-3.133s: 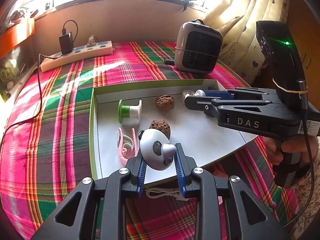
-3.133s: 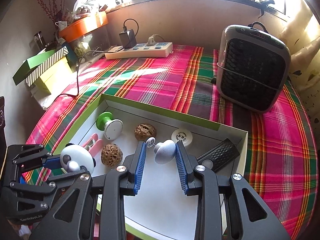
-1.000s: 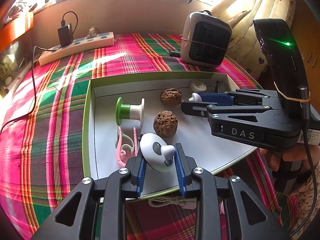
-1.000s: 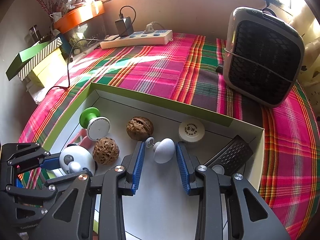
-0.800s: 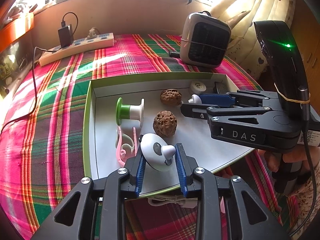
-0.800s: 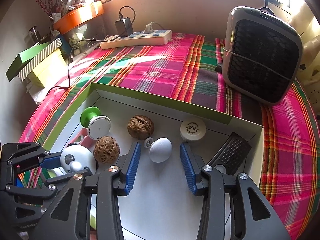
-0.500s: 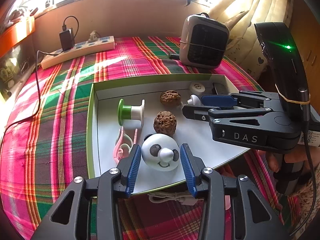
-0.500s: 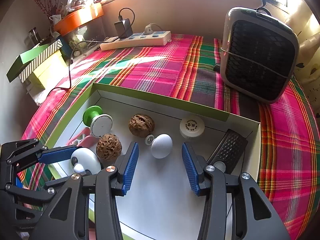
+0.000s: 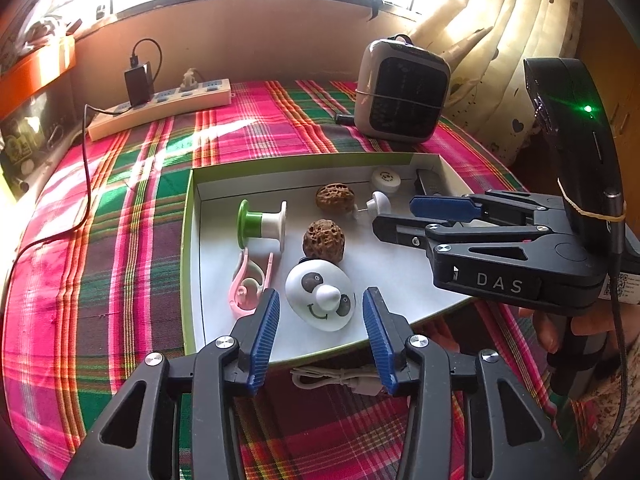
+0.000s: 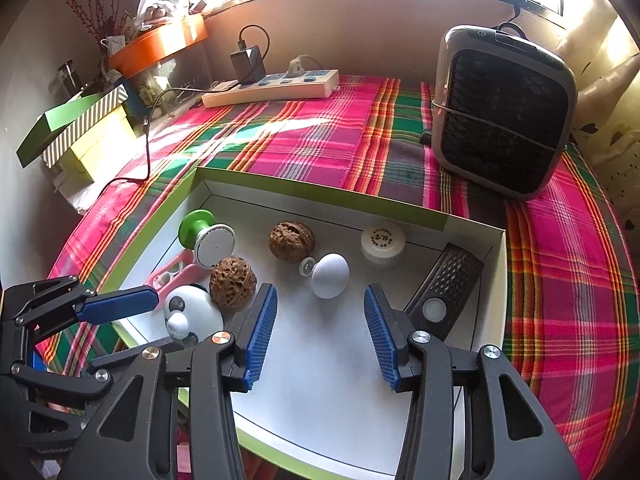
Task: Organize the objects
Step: 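Open both grippers to drop the face-shaped object and egg knob into the box, then withdraw both tools from the box toward the pink clip and white USB cable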
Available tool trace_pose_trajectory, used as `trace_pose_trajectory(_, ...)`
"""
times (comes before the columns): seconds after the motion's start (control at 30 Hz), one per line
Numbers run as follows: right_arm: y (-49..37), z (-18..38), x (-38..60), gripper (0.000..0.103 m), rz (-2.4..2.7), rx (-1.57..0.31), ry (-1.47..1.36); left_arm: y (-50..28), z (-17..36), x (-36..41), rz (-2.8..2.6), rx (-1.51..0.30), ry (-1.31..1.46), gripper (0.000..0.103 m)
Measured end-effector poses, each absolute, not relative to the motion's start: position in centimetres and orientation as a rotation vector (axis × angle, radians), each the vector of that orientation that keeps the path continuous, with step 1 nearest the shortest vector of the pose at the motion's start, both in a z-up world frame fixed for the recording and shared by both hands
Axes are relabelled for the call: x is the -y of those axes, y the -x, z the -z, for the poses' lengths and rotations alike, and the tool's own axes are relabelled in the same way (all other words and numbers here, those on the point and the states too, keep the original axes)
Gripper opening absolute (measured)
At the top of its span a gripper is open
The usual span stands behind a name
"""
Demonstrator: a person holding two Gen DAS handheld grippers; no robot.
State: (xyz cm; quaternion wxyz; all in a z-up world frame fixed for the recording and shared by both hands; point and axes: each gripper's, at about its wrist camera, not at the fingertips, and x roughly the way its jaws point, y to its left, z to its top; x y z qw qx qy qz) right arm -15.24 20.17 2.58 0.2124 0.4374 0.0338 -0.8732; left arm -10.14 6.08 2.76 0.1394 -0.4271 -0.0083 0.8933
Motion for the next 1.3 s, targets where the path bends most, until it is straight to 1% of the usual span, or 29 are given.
trace_pose_trajectory(0.07, 14.9, -2.7, -20.3, 0.047, 2.434, -0.089, -1.211, 9.8, -3.0, -6.0, -2.589, 0.027, 1.230, 0.043)
trace_pose_trajectory(0.13, 14.6, -3.0, -20.4, 0.051, 2.439, -0.082, -1.205, 9.2, -3.4, -6.0, -2.583, 0.029, 1.209, 0.043)
trace_pose_trajectory(0.3, 13.2, -3.8, -20.6, 0.051, 2.471, -0.095, -1.168, 8.2, -3.8, -5.5, -2.598, 0.049, 1.198, 0.043)
trace_pose_trajectory(0.57, 10.3, -4.8, -21.9, 0.051, 2.515, -0.007, -1.126, 6.2, -4.6, -3.8, -2.628, 0.108, 1.170, 0.043)
trace_pose_trajectory(0.83, 7.0, -5.2, -22.3, 0.051, 2.541, 0.020, -1.086, 4.6, -4.0, -2.4, -2.633, 0.175, 1.185, 0.043)
trace_pose_trajectory(1.3, 3.5, -2.6, -18.6, 0.052, 2.524, 0.006, -1.166, 2.9, -2.4, -0.5, -2.624, 0.242, 1.220, 0.043)
